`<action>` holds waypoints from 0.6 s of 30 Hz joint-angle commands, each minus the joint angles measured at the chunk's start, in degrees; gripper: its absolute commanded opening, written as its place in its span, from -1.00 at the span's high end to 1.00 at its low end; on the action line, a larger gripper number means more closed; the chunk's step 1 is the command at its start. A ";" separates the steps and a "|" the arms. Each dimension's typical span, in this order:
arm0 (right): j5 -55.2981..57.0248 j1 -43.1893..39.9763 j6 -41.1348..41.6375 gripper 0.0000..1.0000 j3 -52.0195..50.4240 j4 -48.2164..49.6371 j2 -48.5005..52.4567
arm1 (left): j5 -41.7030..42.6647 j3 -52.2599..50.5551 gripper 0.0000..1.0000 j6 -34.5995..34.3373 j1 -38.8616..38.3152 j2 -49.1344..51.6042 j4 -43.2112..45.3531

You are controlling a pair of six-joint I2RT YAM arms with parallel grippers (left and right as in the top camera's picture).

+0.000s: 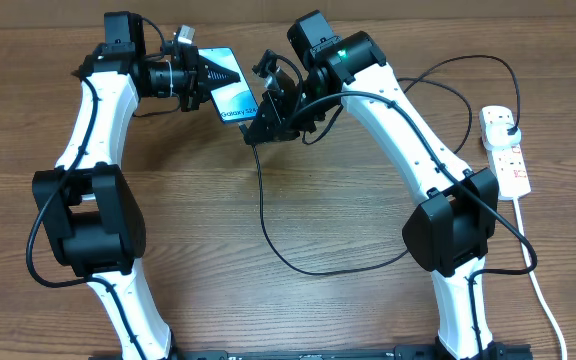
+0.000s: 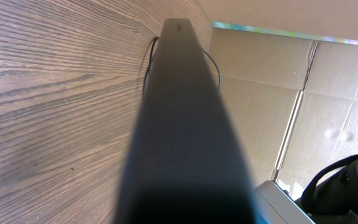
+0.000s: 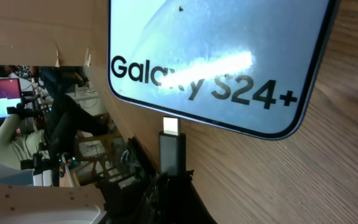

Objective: Plug charger to phone and switch on socket

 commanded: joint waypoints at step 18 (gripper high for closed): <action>0.15 -1.40 -0.66 0.92 -0.24 0.07 0.00 | 1.66 0.83 0.91 0.72 -0.31 -0.35 0.39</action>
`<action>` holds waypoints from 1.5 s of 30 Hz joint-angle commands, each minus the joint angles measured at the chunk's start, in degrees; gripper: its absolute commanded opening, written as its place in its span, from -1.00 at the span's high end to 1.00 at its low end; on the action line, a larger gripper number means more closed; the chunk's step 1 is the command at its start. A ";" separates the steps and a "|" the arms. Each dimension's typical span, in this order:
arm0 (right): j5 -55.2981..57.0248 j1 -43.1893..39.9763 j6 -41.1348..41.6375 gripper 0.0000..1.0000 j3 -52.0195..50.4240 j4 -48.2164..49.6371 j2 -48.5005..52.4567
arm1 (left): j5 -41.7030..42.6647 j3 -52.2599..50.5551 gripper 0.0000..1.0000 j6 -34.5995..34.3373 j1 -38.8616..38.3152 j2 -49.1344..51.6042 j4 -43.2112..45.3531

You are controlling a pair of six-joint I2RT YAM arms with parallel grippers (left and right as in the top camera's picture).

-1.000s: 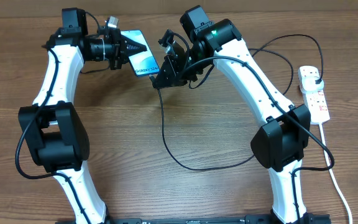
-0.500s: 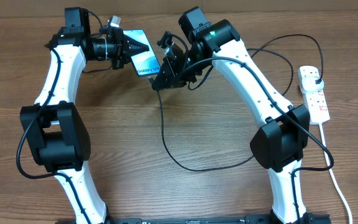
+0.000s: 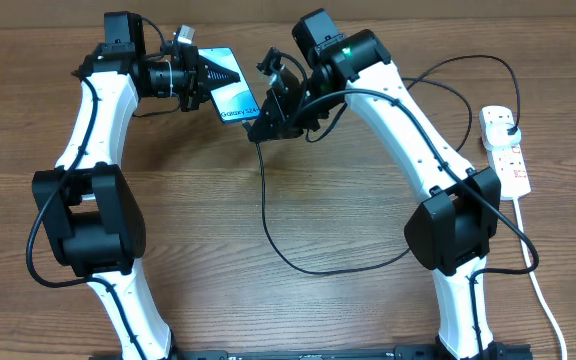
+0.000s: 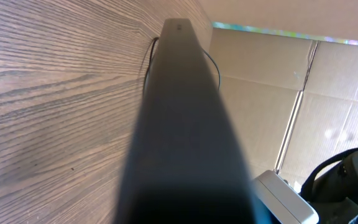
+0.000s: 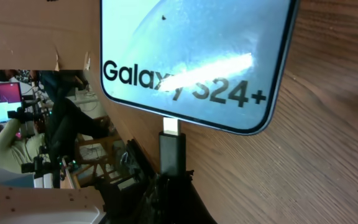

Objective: Plug charger to phone and switch on socket

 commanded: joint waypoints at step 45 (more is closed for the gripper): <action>7.23 -0.31 -2.60 0.92 -0.44 -0.35 -4.28 | 4.66 0.83 0.92 0.85 -0.09 -0.35 0.37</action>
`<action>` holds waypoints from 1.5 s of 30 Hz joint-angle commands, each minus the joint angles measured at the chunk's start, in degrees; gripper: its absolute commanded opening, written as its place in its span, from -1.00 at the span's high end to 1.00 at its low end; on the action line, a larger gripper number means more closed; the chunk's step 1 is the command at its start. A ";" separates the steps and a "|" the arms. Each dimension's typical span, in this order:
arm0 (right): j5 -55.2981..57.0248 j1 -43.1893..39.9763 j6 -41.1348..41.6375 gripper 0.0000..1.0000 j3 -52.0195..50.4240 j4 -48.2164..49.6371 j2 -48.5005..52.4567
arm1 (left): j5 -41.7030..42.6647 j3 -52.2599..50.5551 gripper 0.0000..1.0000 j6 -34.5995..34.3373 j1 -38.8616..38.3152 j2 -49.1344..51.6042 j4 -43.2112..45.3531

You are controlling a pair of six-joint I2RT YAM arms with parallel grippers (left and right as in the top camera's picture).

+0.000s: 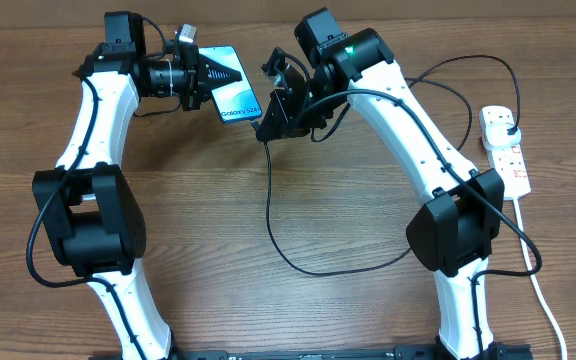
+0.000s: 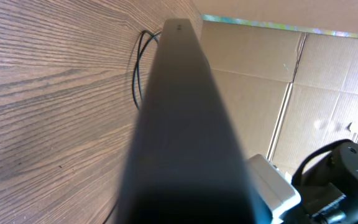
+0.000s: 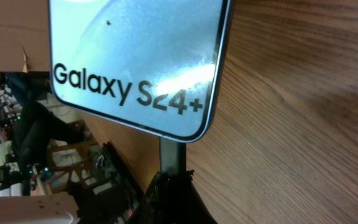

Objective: Plug charger to phone and switch on socket

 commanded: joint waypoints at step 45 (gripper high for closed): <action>-1.95 0.55 3.48 0.92 -0.72 2.19 -4.17 | -2.23 0.83 0.91 -6.58 -1.18 -0.35 2.01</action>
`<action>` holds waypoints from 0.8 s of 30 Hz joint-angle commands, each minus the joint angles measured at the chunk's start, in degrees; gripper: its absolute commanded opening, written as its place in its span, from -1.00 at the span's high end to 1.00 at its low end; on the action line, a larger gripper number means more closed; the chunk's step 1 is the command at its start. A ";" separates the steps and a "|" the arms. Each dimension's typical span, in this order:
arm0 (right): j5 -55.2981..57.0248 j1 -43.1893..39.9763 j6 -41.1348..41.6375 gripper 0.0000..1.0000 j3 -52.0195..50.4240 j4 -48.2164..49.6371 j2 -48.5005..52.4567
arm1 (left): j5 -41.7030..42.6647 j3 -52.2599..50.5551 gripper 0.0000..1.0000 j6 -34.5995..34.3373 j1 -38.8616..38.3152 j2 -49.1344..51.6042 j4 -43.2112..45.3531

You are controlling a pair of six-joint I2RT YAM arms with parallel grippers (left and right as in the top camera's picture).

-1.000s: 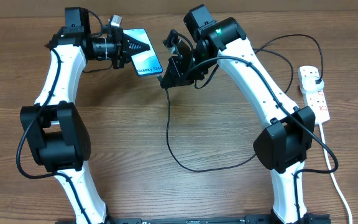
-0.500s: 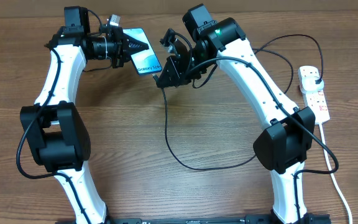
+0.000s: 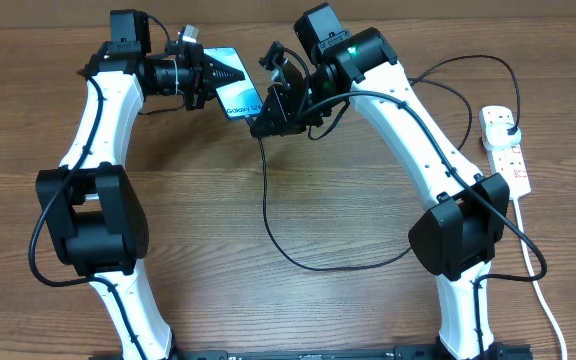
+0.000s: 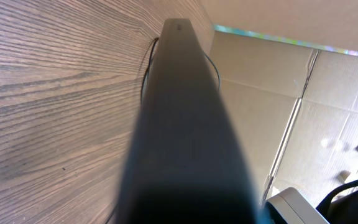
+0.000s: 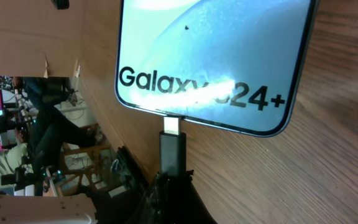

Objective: Plug charger to phone and switch on socket

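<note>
The phone, its light-blue screen reading "Galaxy S24+", is held above the table by my left gripper, which is shut on it. In the left wrist view the phone's dark edge fills the middle. My right gripper is shut on the black charger plug; its metal tip meets the phone's bottom edge. The black cable hangs from the plug and loops over the table. The white socket strip lies at the right edge with a plug in it.
The wooden table carries the cable loop in its middle. Cardboard walls stand behind the table. Both arm bases sit at the front edge.
The phone and the plug have shifted against each other: the plug's tip sat hidden under the phone's right bottom corner, and now it shows at the middle of the bottom edge.
Throughout, my left gripper held the phone up and my right gripper held the plug below its bottom edge. The tip sat near the middle, then under the phone's corner, and now again at the middle of the edge.
</note>
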 commanded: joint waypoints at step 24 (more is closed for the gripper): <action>0.57 -0.55 -0.09 0.92 -0.39 -1.33 -2.95 | 1.64 0.83 0.91 -1.33 -0.52 -0.35 0.28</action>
